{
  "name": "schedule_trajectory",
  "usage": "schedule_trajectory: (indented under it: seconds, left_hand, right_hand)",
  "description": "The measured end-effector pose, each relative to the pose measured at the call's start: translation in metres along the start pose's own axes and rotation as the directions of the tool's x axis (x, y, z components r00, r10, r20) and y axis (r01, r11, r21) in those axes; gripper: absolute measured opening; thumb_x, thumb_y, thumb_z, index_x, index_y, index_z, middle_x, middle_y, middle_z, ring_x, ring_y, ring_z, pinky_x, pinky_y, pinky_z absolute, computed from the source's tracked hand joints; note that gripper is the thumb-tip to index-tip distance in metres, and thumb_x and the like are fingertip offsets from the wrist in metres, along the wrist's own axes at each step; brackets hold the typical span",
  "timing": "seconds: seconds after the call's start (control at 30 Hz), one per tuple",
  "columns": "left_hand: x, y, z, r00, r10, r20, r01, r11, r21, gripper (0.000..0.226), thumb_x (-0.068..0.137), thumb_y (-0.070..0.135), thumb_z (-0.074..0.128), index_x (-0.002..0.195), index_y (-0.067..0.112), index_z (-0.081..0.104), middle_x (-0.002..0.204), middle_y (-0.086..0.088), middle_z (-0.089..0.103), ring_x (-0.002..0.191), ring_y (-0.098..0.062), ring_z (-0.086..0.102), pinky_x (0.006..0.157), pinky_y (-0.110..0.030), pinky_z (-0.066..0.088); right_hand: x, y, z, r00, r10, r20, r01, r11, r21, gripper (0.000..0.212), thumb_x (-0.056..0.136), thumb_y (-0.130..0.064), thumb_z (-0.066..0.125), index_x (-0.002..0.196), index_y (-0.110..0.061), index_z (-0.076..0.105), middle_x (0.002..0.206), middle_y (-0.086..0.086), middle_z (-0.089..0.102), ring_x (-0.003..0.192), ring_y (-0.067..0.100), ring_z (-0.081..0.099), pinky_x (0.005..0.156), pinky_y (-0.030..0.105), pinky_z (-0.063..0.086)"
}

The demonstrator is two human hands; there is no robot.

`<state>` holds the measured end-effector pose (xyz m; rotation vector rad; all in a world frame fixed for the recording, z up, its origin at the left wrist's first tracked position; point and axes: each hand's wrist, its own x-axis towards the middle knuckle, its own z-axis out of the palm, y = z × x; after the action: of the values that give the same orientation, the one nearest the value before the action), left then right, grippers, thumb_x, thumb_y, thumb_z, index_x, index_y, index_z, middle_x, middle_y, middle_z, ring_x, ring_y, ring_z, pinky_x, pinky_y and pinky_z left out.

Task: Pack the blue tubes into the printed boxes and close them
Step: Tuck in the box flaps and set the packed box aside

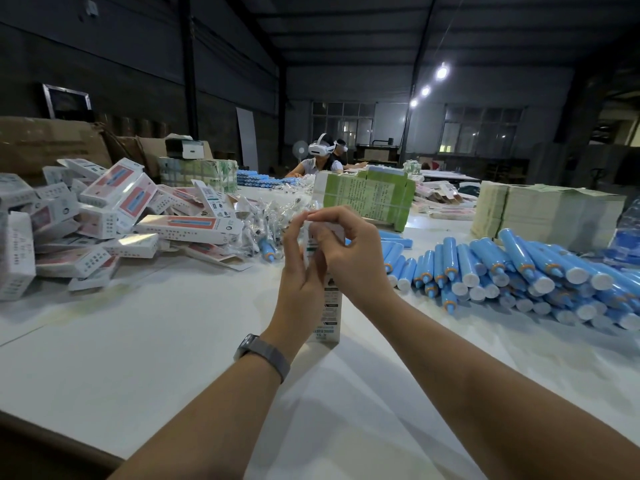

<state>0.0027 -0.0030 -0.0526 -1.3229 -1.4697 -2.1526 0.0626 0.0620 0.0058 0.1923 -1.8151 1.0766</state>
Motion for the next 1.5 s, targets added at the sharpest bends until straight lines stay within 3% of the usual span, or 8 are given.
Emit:
schedule_trajectory:
  seconds: [0.2,0.5,0.77,0.93,1.13,1.23,1.33,1.5]
  left_hand:
    - [0.002,-0.007,-0.001,1.000,-0.026,-0.015,0.026,1.000,0.010,0.059,0.100,0.011,0.039,0.138,0.056,0.035,0.114,0.021,0.067,0.103,-0.006,0.067,0.086,-0.036,0.055]
    - [0.002,0.000,0.000,0.999,-0.027,-0.034,0.027,1.000,0.012,0.049,0.102,0.020,0.039,0.138,0.052,0.036,0.115,0.023,0.066,0.101,-0.005,0.068,0.080,-0.026,0.057]
    - [0.002,0.007,0.002,0.996,-0.086,-0.034,0.086,0.996,0.003,0.047,0.101,0.027,0.040,0.129,0.065,0.038,0.122,0.021,0.066,0.108,-0.013,0.068,0.092,-0.049,0.056]
    - [0.000,0.011,0.002,0.999,-0.037,-0.013,0.037,0.997,0.065,0.051,0.103,0.022,0.037,0.137,0.059,0.029,0.118,0.037,0.061,0.106,0.000,0.066,0.083,-0.026,0.057]
    - [-0.002,0.012,0.003,1.000,0.017,-0.005,-0.016,0.987,0.162,0.057,0.106,0.011,0.036,0.142,0.051,0.016,0.114,0.052,0.051,0.105,0.014,0.059,0.079,-0.009,0.050]
    - [-0.002,0.013,0.003,0.999,0.041,-0.006,-0.038,0.977,0.209,0.061,0.106,0.008,0.037,0.143,0.052,0.017,0.116,0.055,0.046,0.107,0.014,0.058,0.082,-0.008,0.049]
    - [-0.002,0.017,0.005,0.998,0.053,-0.017,-0.049,0.979,0.198,0.055,0.103,0.022,0.037,0.135,0.064,0.022,0.111,0.049,0.052,0.097,0.011,0.062,0.077,-0.015,0.054]
    - [-0.001,0.014,0.005,0.999,0.024,-0.047,-0.019,0.996,0.092,0.049,0.100,0.026,0.040,0.126,0.068,0.034,0.105,0.026,0.064,0.089,-0.005,0.066,0.072,-0.026,0.056]
  right_hand:
    - [0.003,-0.001,0.003,0.999,0.030,-0.011,-0.030,0.999,-0.043,0.012,0.089,-0.002,0.064,0.089,-0.012,0.072,0.090,-0.005,0.068,0.086,0.008,0.064,0.079,0.023,0.052]
    - [0.009,-0.002,0.002,0.995,0.100,0.028,-0.100,0.995,-0.001,0.013,0.094,-0.007,0.060,0.088,-0.015,0.068,0.084,-0.002,0.067,0.077,0.010,0.062,0.070,0.023,0.051]
    - [0.018,-0.006,-0.005,0.982,0.161,0.099,-0.165,0.986,0.028,0.013,0.095,-0.009,0.061,0.086,-0.014,0.070,0.079,-0.005,0.068,0.079,0.013,0.065,0.077,0.034,0.054]
    - [0.014,-0.006,-0.007,0.981,0.170,0.089,-0.175,0.984,0.043,0.012,0.095,-0.008,0.061,0.094,-0.006,0.072,0.089,0.006,0.070,0.084,0.017,0.067,0.078,0.030,0.056]
    - [0.009,-0.007,-0.003,0.988,0.128,0.088,-0.127,0.992,-0.017,0.016,0.098,-0.010,0.056,0.098,-0.012,0.073,0.095,-0.003,0.068,0.089,0.008,0.064,0.083,0.028,0.054]
    - [0.003,-0.005,-0.003,0.989,0.115,0.088,-0.111,0.993,-0.046,0.025,0.097,-0.015,0.050,0.111,-0.021,0.070,0.106,-0.009,0.069,0.097,0.004,0.063,0.087,0.025,0.052]
    - [0.001,-0.005,-0.005,0.988,0.114,0.100,-0.110,0.993,-0.044,0.037,0.090,-0.021,0.044,0.120,-0.026,0.065,0.111,-0.008,0.069,0.098,0.006,0.064,0.085,0.027,0.054]
    - [-0.001,-0.003,-0.007,0.990,0.110,0.093,-0.111,0.994,0.007,0.033,0.086,-0.011,0.047,0.110,-0.034,0.051,0.095,-0.021,0.066,0.085,0.008,0.065,0.075,0.033,0.057]
